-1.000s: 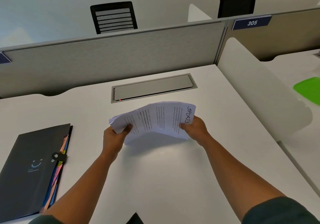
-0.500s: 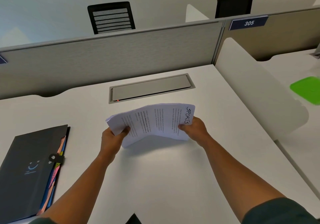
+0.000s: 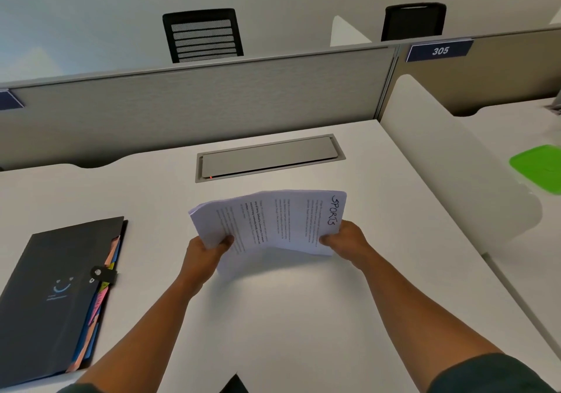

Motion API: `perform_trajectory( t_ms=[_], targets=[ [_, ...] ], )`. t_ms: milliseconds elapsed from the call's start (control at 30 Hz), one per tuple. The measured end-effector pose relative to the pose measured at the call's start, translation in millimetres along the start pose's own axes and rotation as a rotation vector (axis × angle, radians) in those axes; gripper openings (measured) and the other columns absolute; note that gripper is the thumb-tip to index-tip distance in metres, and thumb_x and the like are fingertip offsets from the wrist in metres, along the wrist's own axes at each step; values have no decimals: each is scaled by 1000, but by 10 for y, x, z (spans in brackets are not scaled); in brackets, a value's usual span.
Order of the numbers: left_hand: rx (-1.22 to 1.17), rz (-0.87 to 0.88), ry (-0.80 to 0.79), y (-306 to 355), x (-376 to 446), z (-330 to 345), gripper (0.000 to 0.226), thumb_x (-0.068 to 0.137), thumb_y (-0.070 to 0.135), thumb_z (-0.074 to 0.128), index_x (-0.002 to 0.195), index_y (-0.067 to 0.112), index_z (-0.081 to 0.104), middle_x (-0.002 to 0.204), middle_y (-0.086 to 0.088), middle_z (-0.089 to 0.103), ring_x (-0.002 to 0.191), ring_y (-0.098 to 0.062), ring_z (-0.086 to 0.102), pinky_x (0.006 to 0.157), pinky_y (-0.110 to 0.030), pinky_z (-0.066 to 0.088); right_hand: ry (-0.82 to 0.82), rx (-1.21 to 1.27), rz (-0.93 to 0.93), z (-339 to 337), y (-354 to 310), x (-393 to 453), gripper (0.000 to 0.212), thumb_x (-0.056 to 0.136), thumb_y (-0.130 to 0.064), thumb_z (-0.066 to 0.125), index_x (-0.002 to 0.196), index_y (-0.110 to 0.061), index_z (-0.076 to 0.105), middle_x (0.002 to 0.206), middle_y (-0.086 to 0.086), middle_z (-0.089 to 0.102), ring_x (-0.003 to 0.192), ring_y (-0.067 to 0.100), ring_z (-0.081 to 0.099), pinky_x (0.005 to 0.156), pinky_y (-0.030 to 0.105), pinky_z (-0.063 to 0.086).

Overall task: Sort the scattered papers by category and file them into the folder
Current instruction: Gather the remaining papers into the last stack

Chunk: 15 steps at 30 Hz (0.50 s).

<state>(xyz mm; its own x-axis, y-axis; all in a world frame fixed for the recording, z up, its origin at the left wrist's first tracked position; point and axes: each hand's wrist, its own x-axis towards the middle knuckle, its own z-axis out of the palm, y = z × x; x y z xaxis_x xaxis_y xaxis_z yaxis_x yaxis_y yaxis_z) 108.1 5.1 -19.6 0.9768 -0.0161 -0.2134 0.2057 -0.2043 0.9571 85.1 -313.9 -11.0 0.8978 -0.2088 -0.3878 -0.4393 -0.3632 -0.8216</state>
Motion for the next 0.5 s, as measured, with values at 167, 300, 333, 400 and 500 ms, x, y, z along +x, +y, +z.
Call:
perform_trajectory(
  t_ms=[167,300,333,400,500],
  targets=[
    [-41,-4,45,56,-57,-124,24,90,28,72,112,29,64,104,8,74,81,-16,76,62,-27,61,50,200,-1,40,-136,-20,26,81,-16,75,105,-16,65,105,-1,71,94,19,69,79,32,57],
    [-144,-69,72,63,-75,-318,25,90,22,72,114,21,67,104,4,77,86,-19,76,74,-38,63,81,459,32,99,-284,-74,28,79,-18,79,102,-15,64,100,1,74,88,17,71,67,29,57],
    [-168,-79,69,70,-85,-366,28,89,22,72,116,20,66,105,2,77,88,-21,76,75,-38,63,79,526,42,127,-315,-90,30,79,-17,79,104,-14,64,101,3,74,89,19,71,66,29,58],
    [-212,-94,57,80,-118,-454,32,89,22,73,120,17,66,108,0,77,92,-24,75,76,-39,61,81,661,64,212,-376,-131,33,78,-15,79,107,-13,63,103,6,73,91,21,70,65,31,57],
    [-268,-112,50,86,-189,-571,29,89,23,73,117,19,67,108,0,77,94,-26,75,79,-41,60,87,895,129,424,-454,-209,29,78,-9,78,101,-17,62,99,7,74,90,23,70,66,35,57]
  ],
)
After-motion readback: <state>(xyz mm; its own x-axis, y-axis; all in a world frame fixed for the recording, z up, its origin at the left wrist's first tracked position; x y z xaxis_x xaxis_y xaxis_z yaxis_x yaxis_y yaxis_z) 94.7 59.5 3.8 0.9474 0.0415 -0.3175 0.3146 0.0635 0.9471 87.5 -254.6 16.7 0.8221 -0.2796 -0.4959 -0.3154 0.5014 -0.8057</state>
